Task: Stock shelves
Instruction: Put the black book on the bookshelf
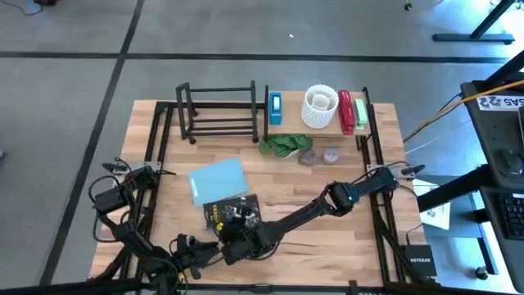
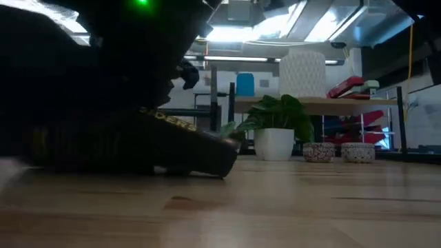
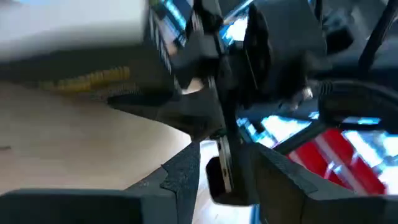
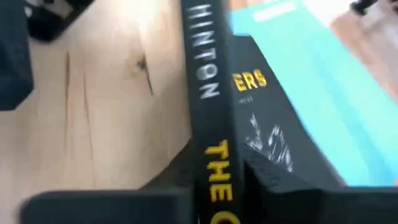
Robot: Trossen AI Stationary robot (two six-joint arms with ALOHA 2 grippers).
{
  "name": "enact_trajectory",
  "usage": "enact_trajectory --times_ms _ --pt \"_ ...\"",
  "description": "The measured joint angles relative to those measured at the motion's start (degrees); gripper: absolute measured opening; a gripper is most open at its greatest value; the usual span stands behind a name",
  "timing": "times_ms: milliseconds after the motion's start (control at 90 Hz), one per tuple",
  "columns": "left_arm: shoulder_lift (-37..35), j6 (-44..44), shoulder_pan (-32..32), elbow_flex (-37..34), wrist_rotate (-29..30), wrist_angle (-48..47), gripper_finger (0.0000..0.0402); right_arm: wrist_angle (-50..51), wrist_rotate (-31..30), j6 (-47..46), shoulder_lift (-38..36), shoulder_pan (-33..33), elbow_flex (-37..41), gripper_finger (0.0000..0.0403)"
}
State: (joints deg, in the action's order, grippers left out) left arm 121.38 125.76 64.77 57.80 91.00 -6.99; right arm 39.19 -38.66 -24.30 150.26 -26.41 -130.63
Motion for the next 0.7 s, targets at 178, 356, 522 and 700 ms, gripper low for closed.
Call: enact_trajectory --times_ms 178,356,522,700 --pt "-0.2 1.0 -0.3 0.0 -1.2 -1.0 0.0124 -3.1 -1.2 0.5 0.3 -0.2 0.0 0.0055" --pt "-0.3 1.1 -0.2 -0.1 -1.5 -1.1 0.0124 -3.9 -1.9 1.1 0.8 -0.2 0.0 0.0071" --pt "-2.7 -1.5 0.7 -0.3 -4.3 -3.2 0.0124 0.5 -3.4 4.4 0.3 -0.3 -1.2 0.0033" --pt "-9.6 -16.0 0.7 -0.3 -8.6 -4.1 0.0124 7.8 -7.9 5.9 -1.3 -0.2 -3.8 0.0033"
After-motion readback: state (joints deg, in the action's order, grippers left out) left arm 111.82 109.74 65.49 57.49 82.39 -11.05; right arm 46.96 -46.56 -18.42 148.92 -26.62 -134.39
